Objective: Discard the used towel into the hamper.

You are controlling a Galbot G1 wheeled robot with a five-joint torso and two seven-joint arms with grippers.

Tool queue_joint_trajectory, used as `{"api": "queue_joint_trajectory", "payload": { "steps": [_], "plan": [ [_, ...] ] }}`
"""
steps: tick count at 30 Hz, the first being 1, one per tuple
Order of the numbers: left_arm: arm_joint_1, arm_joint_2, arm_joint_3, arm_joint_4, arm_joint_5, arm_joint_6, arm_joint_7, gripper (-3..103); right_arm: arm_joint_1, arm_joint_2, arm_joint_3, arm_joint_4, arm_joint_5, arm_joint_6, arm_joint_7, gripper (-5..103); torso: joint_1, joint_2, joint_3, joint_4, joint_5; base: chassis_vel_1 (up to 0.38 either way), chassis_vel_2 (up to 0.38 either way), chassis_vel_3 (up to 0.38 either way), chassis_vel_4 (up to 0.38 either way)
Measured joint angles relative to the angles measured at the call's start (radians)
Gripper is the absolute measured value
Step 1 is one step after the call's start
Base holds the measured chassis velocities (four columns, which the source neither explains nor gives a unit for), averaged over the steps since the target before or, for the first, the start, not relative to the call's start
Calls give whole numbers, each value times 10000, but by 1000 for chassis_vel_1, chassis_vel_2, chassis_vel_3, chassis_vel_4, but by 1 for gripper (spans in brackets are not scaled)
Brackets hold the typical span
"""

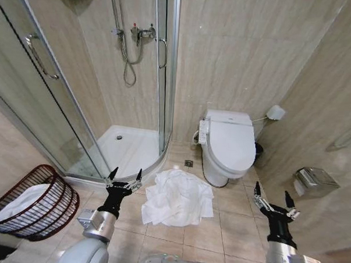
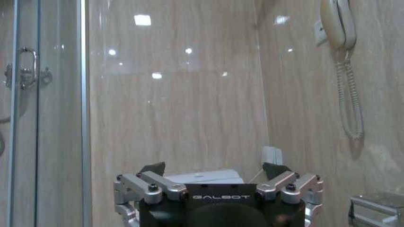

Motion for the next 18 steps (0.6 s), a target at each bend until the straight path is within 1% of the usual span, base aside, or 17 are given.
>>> {"api": "queue_joint_trajectory", "payload": {
  "steps": [4,6,18],
  "plan": [
    [0,0,0,0,0,0,0,100,-64,-4,3,7,25,-165,46,100,-97,-235,-140,0,0,0,0,0,0],
    [0,0,0,0,0,0,0,100,-78,3,-1,6,26,-165,46,100,-118,-288,-173,0,0,0,0,0,0],
    [0,0,0,0,0,0,0,100,156,-13,107,-289,55,426,178,100,-325,-784,-461,0,0,0,0,0,0]
  ]
}}
